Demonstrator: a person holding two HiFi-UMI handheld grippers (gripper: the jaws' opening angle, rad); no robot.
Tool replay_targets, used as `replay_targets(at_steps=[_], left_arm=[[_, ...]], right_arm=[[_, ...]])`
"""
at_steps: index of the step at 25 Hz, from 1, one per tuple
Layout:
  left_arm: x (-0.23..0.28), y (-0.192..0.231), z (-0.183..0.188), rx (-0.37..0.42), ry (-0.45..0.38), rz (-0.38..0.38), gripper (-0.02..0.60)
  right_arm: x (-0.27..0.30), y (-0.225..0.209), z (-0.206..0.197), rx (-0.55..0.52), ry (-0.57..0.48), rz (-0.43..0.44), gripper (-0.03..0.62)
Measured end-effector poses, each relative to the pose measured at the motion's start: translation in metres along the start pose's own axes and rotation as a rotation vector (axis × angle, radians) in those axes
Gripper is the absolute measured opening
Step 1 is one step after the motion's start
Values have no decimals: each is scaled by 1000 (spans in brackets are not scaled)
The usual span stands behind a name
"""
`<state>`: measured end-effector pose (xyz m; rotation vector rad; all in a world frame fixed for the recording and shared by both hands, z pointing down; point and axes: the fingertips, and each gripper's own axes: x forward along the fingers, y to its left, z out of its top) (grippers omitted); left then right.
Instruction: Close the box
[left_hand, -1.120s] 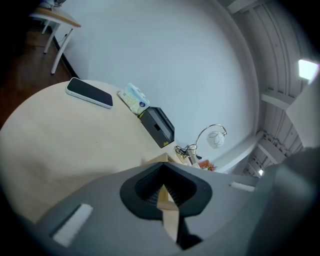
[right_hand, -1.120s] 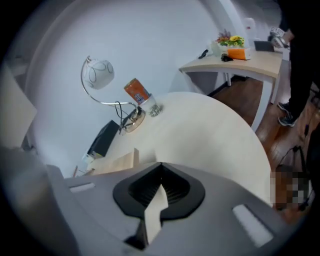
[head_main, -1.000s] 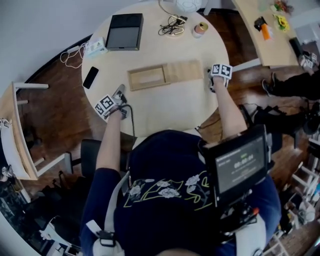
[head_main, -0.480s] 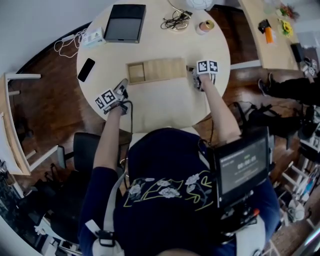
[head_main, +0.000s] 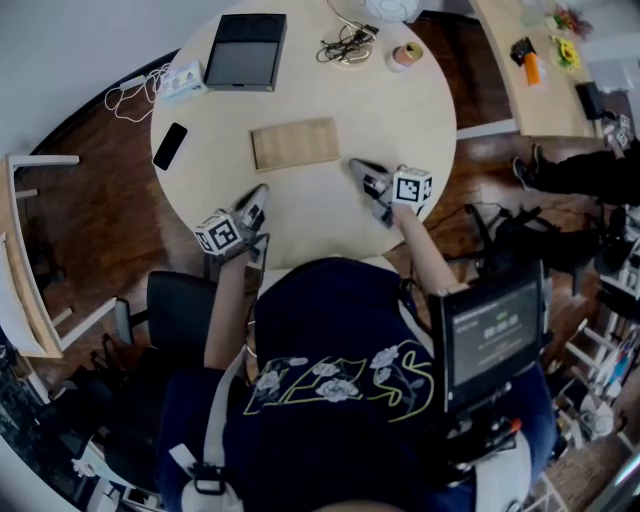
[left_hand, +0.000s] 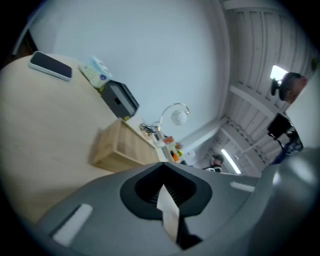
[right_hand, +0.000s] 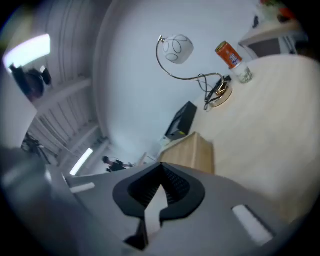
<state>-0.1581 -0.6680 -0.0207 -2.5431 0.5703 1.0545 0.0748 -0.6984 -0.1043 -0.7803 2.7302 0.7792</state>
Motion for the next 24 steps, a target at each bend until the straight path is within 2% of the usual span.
replay_targets(at_steps=[2,3,4,6,8,10,14,17,24], left_arm=[[-9,-46,-34,46,37,-111,5],[-12,-61,-49,53,44,-137,5],[-13,-71,-61,57,54,-147,5],[-6,-81,-79,79,105,-158,5],[6,-89,-93,141,192,-188,5],[16,-98,-94,205,240,-222,5],[28,-116,-76,227,172,-247,5],[22,-117,-79,233,159,-234,5],[-4,-113,-90,225,139,-201,5]], right_arm=[[-25,52,-43,61,-66,213,-8],[-32,73,-64,72,-70,274,-9],[-34,88,-82,60,-48,295,-9],[-30,108,-109,-6,52,304,-9],[-22,122,-119,-80,138,334,-9],[-10,137,-112,-128,154,374,-9],[10,170,-87,-162,89,438,-9],[7,170,-91,-204,108,432,-8],[-5,149,-116,-99,104,367,-9]])
